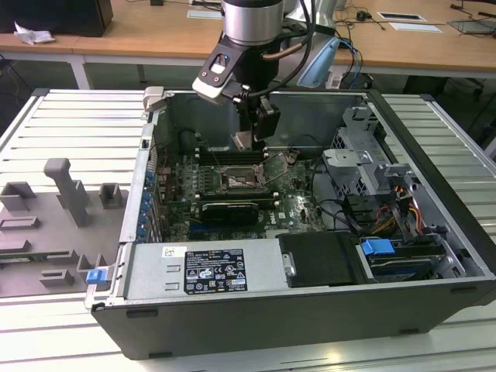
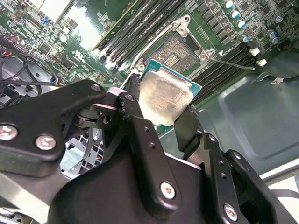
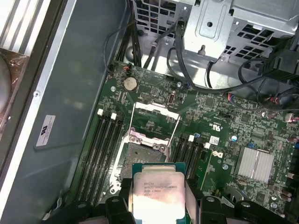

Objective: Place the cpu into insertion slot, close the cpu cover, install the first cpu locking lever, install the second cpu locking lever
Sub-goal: 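Place the cpu into insertion slot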

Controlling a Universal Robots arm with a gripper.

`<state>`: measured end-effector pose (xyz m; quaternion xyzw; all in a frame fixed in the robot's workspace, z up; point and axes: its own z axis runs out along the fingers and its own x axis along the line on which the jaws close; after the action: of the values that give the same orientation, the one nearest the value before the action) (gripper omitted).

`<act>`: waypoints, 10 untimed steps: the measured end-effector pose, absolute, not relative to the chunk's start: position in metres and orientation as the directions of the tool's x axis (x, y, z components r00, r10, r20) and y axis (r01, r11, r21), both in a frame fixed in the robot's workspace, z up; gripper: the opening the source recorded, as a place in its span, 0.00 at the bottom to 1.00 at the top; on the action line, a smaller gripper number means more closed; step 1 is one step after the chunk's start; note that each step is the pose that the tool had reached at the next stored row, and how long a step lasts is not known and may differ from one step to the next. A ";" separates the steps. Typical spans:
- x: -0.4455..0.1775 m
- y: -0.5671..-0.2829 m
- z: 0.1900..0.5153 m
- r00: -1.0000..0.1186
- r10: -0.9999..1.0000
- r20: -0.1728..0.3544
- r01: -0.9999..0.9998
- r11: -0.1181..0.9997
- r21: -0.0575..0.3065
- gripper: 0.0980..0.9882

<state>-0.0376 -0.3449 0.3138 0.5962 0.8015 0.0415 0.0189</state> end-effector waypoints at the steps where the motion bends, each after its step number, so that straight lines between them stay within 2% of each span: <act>1: -0.038 -0.345 0.313 -0.288 0.957 0.019 0.954 0.286 0.089 0.49; 10: -0.038 -0.345 0.310 -0.288 0.957 0.019 0.954 0.285 0.089 0.49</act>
<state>-0.0376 -0.3449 0.3105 0.5964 0.8014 0.0416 0.0189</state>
